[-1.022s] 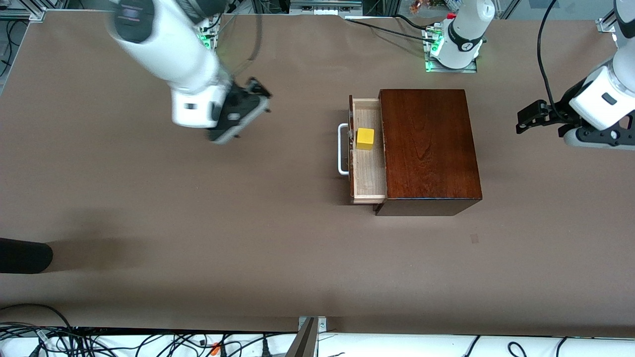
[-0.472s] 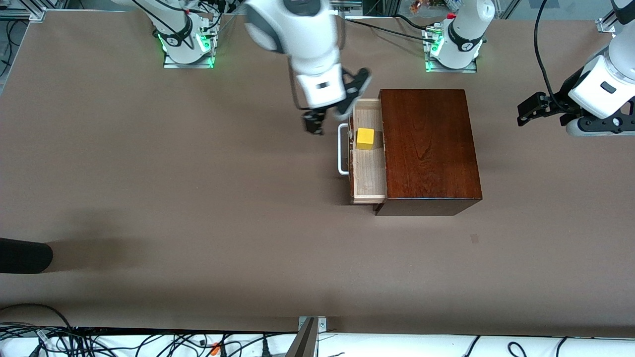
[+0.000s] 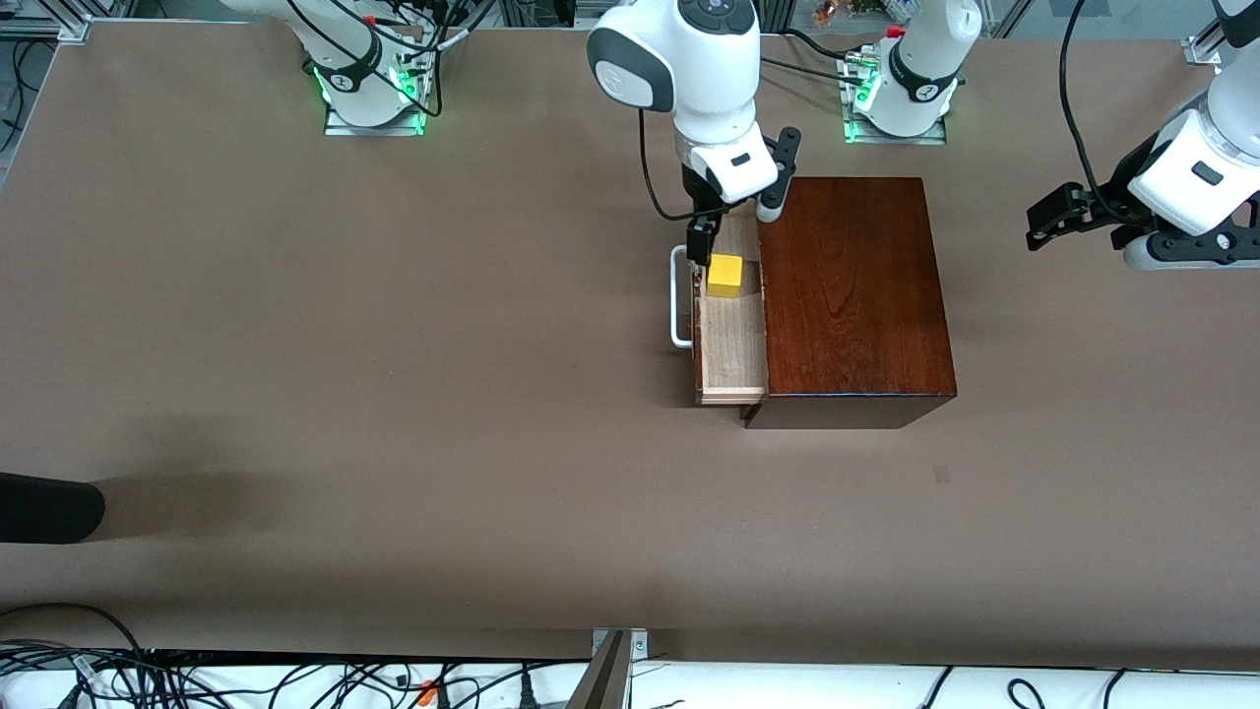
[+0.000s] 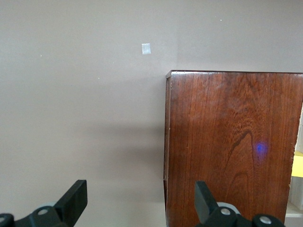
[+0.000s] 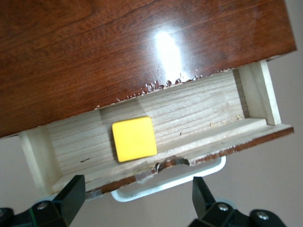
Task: Open drawer, take yellow block, close drawer
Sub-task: 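Lower the right gripper over the yellow cube in the drawer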
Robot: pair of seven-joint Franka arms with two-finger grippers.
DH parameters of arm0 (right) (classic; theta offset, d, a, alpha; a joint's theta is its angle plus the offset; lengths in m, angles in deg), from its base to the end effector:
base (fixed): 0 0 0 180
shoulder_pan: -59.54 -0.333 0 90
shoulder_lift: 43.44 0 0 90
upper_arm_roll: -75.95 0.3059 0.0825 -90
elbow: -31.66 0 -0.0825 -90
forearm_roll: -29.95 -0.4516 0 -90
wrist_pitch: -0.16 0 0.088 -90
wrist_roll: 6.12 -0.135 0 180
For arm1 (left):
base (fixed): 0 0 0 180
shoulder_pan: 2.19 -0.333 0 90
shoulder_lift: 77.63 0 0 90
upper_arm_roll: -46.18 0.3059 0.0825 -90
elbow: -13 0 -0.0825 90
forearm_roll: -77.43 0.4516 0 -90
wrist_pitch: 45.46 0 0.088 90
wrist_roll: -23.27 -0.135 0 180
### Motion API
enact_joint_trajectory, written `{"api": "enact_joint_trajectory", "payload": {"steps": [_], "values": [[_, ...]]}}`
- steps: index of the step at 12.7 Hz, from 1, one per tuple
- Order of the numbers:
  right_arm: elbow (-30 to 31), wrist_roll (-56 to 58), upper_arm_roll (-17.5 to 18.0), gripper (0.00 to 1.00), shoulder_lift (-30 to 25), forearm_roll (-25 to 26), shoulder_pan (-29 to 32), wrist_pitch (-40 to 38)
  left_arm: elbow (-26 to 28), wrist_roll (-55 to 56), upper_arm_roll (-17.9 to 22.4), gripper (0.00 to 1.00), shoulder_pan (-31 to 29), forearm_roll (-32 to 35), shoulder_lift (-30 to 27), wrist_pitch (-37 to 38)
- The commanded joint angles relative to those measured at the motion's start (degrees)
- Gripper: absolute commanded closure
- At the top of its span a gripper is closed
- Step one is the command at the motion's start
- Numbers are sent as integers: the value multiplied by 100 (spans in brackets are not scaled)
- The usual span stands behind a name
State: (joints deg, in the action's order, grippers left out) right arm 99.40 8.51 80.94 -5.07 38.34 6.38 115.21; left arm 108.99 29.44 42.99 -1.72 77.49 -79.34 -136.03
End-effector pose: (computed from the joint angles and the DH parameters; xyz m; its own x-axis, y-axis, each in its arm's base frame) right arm 0.4569 0.6804 0.3576 0.2587 0.9573 0.1290 0.9537 -0.2744 0.1232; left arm 0.6077 -0.0391 0.5494 0.9970 0.0440 -0.0641 0.0435 -0.9990 -0.0096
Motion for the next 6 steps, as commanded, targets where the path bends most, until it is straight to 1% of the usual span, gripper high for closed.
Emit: {"api": "enact_joint_trajectory", "payload": {"steps": [1,3,6], "values": [[-235,512,-51,0,310,93,-97,35,-10,34,-50,0,-47,47,-66,66],[-235,716,-51,0,398,276,-115,35,-10,34,-50,0,-47,47,-66,66],[-243,708,-60,0,618,295,-150,289,-10,34,-50,0,-47,38,-75,75]]}}
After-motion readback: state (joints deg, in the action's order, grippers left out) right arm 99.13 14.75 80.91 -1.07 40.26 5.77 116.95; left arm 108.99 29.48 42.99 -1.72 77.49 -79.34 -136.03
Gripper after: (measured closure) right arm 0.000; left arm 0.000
